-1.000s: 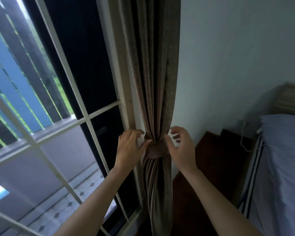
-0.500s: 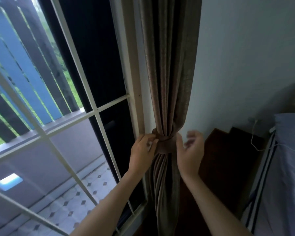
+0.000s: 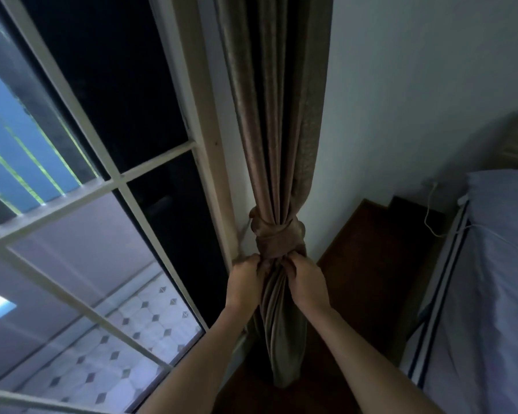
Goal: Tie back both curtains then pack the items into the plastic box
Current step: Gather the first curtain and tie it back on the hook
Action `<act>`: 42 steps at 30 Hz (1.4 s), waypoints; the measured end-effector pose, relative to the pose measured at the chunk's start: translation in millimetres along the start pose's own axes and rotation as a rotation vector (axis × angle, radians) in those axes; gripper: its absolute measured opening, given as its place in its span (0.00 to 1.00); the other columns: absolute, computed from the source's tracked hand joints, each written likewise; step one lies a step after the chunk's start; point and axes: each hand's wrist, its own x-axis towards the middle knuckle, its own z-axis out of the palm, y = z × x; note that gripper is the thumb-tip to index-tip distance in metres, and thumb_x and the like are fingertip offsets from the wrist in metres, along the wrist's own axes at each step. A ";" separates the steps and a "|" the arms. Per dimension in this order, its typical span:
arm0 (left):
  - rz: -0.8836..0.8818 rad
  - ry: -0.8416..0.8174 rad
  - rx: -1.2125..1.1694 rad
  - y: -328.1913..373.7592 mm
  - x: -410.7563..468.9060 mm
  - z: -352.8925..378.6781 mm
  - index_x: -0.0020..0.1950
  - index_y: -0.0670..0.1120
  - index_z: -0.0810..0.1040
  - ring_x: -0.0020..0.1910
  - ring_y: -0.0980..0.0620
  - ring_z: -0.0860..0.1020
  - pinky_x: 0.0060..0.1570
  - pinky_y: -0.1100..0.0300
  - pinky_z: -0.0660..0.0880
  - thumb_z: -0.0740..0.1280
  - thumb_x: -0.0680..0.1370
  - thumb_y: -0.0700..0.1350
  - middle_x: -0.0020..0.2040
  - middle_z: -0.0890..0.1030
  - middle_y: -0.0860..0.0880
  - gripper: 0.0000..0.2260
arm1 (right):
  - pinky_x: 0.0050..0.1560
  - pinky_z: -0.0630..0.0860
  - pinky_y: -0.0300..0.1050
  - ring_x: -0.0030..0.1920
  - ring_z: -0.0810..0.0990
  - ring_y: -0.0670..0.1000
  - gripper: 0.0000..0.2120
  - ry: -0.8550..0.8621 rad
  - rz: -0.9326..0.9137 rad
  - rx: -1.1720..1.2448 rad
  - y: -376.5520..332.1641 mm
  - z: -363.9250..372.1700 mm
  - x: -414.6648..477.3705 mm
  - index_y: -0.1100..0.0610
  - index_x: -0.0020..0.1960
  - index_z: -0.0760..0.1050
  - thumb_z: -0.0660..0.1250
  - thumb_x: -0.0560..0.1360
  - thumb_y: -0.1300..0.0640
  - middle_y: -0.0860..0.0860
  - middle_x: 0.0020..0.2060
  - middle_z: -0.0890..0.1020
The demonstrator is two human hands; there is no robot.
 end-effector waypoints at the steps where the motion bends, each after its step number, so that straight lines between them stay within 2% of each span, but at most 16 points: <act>1: -0.008 -0.004 -0.006 -1.2 -3.0 3.9 0.36 0.48 0.69 0.31 0.53 0.73 0.30 0.63 0.64 0.61 0.81 0.42 0.33 0.73 0.52 0.12 | 0.38 0.76 0.49 0.38 0.78 0.50 0.09 -0.001 -0.017 0.001 4.9 -0.9 -2.6 0.56 0.47 0.76 0.59 0.82 0.56 0.51 0.39 0.80; 6: -0.023 0.009 -0.025 3.5 -6.9 12.0 0.38 0.47 0.71 0.34 0.50 0.76 0.32 0.60 0.69 0.60 0.81 0.42 0.36 0.78 0.49 0.11 | 0.37 0.77 0.49 0.38 0.80 0.51 0.08 -0.022 -0.003 0.083 10.0 3.0 -12.0 0.58 0.51 0.77 0.59 0.82 0.57 0.52 0.40 0.82; 9: 0.028 -0.049 0.020 0.0 -2.8 -1.3 0.42 0.44 0.77 0.36 0.48 0.79 0.37 0.51 0.77 0.63 0.79 0.44 0.38 0.81 0.48 0.08 | 0.43 0.78 0.41 0.41 0.81 0.46 0.05 -0.066 0.055 0.162 0.8 -12.6 -6.1 0.54 0.50 0.78 0.64 0.79 0.55 0.47 0.42 0.83; 10: 0.044 -0.057 0.036 0.1 -3.7 -8.9 0.45 0.44 0.78 0.37 0.49 0.80 0.37 0.53 0.78 0.64 0.79 0.44 0.40 0.82 0.49 0.06 | 0.45 0.77 0.39 0.43 0.81 0.43 0.04 -0.039 0.071 0.194 -3.8 -21.4 -5.7 0.52 0.50 0.79 0.65 0.78 0.56 0.45 0.42 0.83; 11: 0.061 -0.037 0.026 2.4 -5.1 -17.9 0.49 0.46 0.78 0.38 0.53 0.79 0.37 0.60 0.77 0.64 0.78 0.44 0.42 0.81 0.51 0.04 | 0.46 0.77 0.37 0.43 0.81 0.42 0.05 0.025 0.074 0.237 -9.7 -30.9 -5.5 0.52 0.50 0.79 0.66 0.78 0.57 0.43 0.43 0.82; 13: 0.109 0.094 -0.075 16.4 -7.9 -40.4 0.54 0.47 0.77 0.39 0.61 0.77 0.36 0.72 0.72 0.67 0.76 0.42 0.45 0.77 0.57 0.07 | 0.44 0.75 0.32 0.43 0.80 0.41 0.05 0.210 0.070 0.330 -28.7 -52.4 -1.8 0.52 0.52 0.79 0.65 0.78 0.59 0.41 0.43 0.81; 15: 0.196 0.293 -0.233 40.9 -5.5 -65.8 0.54 0.45 0.76 0.42 0.62 0.76 0.39 0.74 0.71 0.68 0.76 0.39 0.46 0.75 0.56 0.08 | 0.42 0.75 0.30 0.44 0.80 0.41 0.06 0.336 0.069 0.425 -52.1 -73.2 10.0 0.52 0.54 0.78 0.65 0.79 0.56 0.41 0.45 0.80; 17: 0.305 0.430 -0.343 67.4 0.9 -88.0 0.52 0.43 0.75 0.42 0.61 0.76 0.41 0.73 0.71 0.68 0.76 0.37 0.47 0.76 0.52 0.06 | 0.42 0.77 0.33 0.45 0.80 0.42 0.09 0.348 0.044 0.514 -74.5 -90.7 25.5 0.52 0.57 0.78 0.65 0.79 0.52 0.39 0.47 0.80; 20: 0.422 0.506 -0.397 95.4 10.5 -106.9 0.49 0.46 0.74 0.42 0.60 0.77 0.41 0.73 0.71 0.68 0.77 0.40 0.43 0.77 0.52 0.05 | 0.40 0.76 0.32 0.43 0.80 0.41 0.10 0.323 0.002 0.585 -97.0 -101.0 39.1 0.50 0.58 0.77 0.69 0.77 0.51 0.40 0.47 0.81; 23: 0.412 0.488 -0.396 102.5 16.5 -109.3 0.48 0.50 0.73 0.41 0.58 0.78 0.41 0.72 0.72 0.70 0.76 0.45 0.42 0.77 0.55 0.07 | 0.38 0.73 0.30 0.41 0.79 0.39 0.07 0.345 -0.028 0.547 -103.5 -94.8 42.9 0.48 0.54 0.77 0.69 0.77 0.54 0.40 0.45 0.82; 25: 0.414 0.491 -0.358 100.9 20.9 -107.7 0.46 0.51 0.73 0.40 0.58 0.78 0.41 0.71 0.73 0.70 0.76 0.45 0.41 0.77 0.56 0.06 | 0.39 0.74 0.32 0.40 0.79 0.39 0.06 0.359 -0.093 0.463 -99.5 -89.0 49.5 0.47 0.52 0.79 0.67 0.78 0.57 0.40 0.44 0.82; 28: 0.443 0.500 -0.308 97.6 25.5 -105.5 0.45 0.50 0.74 0.39 0.57 0.78 0.40 0.66 0.75 0.68 0.77 0.43 0.39 0.79 0.53 0.04 | 0.40 0.72 0.27 0.39 0.78 0.37 0.08 0.349 -0.165 0.333 -89.5 -82.8 62.9 0.52 0.55 0.80 0.65 0.79 0.59 0.42 0.44 0.82; 31: 0.445 0.490 -0.288 96.3 26.1 -104.7 0.44 0.51 0.73 0.38 0.58 0.78 0.39 0.69 0.74 0.67 0.77 0.42 0.39 0.79 0.54 0.06 | 0.44 0.70 0.25 0.41 0.78 0.40 0.09 0.360 -0.162 0.245 -83.0 -79.2 68.6 0.55 0.57 0.81 0.66 0.79 0.59 0.47 0.46 0.84; 36: 0.435 0.478 -0.243 99.7 22.6 -109.7 0.43 0.52 0.74 0.39 0.61 0.77 0.38 0.74 0.70 0.69 0.77 0.42 0.37 0.75 0.60 0.07 | 0.43 0.76 0.38 0.39 0.78 0.43 0.10 0.374 -0.132 0.185 -88.5 -84.5 67.1 0.54 0.58 0.80 0.65 0.79 0.56 0.48 0.46 0.84; 39: 0.459 0.463 -0.143 98.3 24.2 -114.2 0.42 0.49 0.76 0.39 0.60 0.76 0.41 0.70 0.72 0.69 0.77 0.45 0.39 0.76 0.56 0.05 | 0.42 0.73 0.38 0.38 0.78 0.44 0.10 0.398 -0.120 0.164 -90.5 -84.4 62.6 0.54 0.58 0.80 0.66 0.78 0.54 0.47 0.47 0.83; 42: 0.460 0.440 -0.123 93.6 26.0 -112.1 0.43 0.46 0.77 0.41 0.57 0.76 0.42 0.64 0.74 0.68 0.78 0.45 0.40 0.77 0.54 0.05 | 0.46 0.75 0.39 0.44 0.80 0.47 0.10 0.382 -0.119 0.140 -84.1 -77.6 56.9 0.54 0.59 0.79 0.64 0.79 0.57 0.47 0.49 0.83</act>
